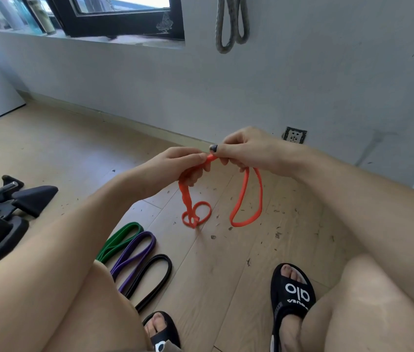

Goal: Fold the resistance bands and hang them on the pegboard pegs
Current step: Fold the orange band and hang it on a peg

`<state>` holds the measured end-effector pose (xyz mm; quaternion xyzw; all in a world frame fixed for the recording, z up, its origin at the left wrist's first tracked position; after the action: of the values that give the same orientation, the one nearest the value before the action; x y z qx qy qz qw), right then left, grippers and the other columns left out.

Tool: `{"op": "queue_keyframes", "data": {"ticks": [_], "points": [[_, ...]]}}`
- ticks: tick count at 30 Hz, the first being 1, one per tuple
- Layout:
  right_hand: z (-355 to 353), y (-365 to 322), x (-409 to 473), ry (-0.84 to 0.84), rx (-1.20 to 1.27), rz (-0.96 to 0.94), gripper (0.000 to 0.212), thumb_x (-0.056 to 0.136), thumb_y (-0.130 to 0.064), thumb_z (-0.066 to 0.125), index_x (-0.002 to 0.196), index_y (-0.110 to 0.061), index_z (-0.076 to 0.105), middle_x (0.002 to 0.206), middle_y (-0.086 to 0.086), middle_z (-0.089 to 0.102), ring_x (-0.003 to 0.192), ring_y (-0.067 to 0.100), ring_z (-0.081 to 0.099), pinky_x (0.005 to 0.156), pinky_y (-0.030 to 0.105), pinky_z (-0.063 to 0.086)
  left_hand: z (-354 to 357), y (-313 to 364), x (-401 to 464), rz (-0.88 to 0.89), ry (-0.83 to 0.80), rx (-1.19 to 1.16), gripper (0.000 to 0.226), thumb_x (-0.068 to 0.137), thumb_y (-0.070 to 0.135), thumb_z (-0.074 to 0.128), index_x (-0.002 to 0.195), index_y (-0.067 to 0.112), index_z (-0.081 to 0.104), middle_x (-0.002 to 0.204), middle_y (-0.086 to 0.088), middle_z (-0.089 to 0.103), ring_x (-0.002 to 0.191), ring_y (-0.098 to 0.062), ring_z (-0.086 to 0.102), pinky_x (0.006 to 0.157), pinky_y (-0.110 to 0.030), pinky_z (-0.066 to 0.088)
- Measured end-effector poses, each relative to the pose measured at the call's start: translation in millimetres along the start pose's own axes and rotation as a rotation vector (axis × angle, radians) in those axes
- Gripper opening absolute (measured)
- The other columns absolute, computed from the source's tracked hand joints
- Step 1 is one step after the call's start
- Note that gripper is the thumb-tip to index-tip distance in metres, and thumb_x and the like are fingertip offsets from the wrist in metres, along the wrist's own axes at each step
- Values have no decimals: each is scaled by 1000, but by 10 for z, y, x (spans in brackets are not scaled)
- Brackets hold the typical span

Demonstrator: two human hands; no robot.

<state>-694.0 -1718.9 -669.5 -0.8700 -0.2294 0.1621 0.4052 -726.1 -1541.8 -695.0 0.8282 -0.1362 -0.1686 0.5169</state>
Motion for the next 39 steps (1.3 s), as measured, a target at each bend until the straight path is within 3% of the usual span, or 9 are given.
{"op": "queue_keyframes", "data": {"ticks": [3,8,12,15,20,26,30,39], "points": [[-22,-16,-23,14,-17,1,43,101,-49,56,75,-17,67,62,-7,49,59,10,45,60,25,43,12,-42,-1,-30,-54,25,36,112,28,37,100,7,65,82,-5,65,77,-17,62,81,-29,53],[-47,7,-46,26,5,15,44,101,-50,57,73,-17,64,60,-6,45,56,11,43,59,28,42,-57,-69,1,-10,-9,64,31,111,21,39,107,8,67,92,-10,72,89,-22,67,94,-37,55],[-42,48,-45,4,-9,35,43,100,-51,58,76,-18,68,64,-3,47,61,15,44,62,33,42,-62,-63,-3,13,-10,125,20,107,19,50,106,8,67,86,-5,69,82,-20,64,86,-38,54],[-41,79,-51,-27,-33,58,41,100,-49,58,78,-17,71,65,-4,51,59,12,45,59,30,42,-72,-79,-2,8,-12,165,16,105,20,56,102,9,67,81,-2,64,77,-16,60,81,-36,52],[-14,67,-84,-119,37,72,26,101,-43,58,103,-21,72,86,2,73,58,12,53,56,25,48,-38,-69,5,-13,-43,144,23,108,21,50,96,9,65,76,0,57,75,-17,55,77,-33,51],[14,72,-73,-176,68,73,19,101,-26,62,101,-11,75,70,0,60,59,11,53,55,23,48,-15,-61,16,-33,-65,171,27,107,27,51,91,11,66,76,1,56,71,-12,55,75,-28,51],[3,90,-97,-193,101,83,25,103,-27,60,99,-7,74,65,-4,55,56,9,49,54,22,47,10,-59,8,-44,-103,137,34,109,30,47,85,12,64,75,-1,56,72,-15,56,77,-30,51],[4,89,-123,-204,93,84,25,104,-26,58,97,-7,73,65,-4,51,56,9,47,55,24,46,12,-21,3,-37,-60,177,20,105,25,55,109,9,66,87,-2,73,76,-17,69,76,-32,58]]}}
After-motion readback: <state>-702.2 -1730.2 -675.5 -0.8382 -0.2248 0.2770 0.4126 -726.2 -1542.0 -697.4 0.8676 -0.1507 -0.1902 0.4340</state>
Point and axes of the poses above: each hand's wrist, its own x-axis towards the middle knuckle, its own z-axis out of the palm, y = z × x, the point moved 4 cm from there along x, towards the middle knuckle
